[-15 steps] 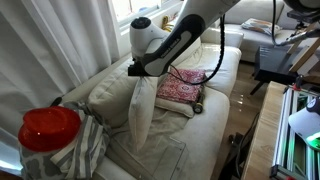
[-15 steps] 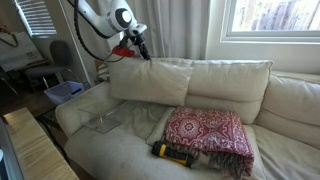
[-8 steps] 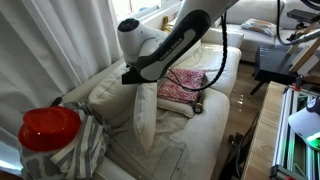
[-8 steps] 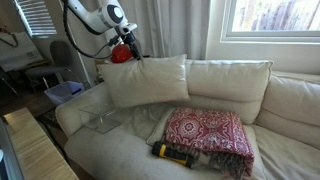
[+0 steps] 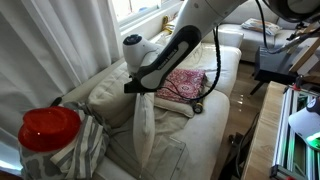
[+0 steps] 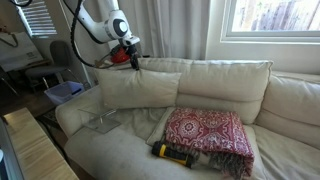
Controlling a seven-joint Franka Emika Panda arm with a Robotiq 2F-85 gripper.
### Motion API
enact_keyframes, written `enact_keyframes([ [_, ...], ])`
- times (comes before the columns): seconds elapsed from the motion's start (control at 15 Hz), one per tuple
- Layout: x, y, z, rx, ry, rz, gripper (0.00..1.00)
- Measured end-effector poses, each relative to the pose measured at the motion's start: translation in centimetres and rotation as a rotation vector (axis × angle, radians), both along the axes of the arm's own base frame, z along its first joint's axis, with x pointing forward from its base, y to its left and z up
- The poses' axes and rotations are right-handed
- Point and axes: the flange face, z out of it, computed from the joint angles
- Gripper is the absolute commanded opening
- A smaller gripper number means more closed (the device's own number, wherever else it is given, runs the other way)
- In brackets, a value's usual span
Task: Remove the black and yellow torch from top of the pillow, then put the pillow in the corner of the couch
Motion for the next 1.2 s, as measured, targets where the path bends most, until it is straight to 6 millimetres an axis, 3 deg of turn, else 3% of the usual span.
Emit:
enact_keyframes([
  [0.4, 1.3, 2.4, -1.3, 0.19, -0.047, -0.055, 0.03],
  [0.6, 2.2, 3.7, -2.6, 0.276, -0.15, -0.035, 0.03],
  [0.67, 2.4, 4.0, -3.2, 0.299, -0.192, -0.023, 0.32],
  [0.93, 3.3, 5.3, -5.4, 0.372, -0.321, 0.027, 0.59],
  [1.2, 4.3, 6.4, -6.0, 0.433, -0.4, 0.043, 0.88],
])
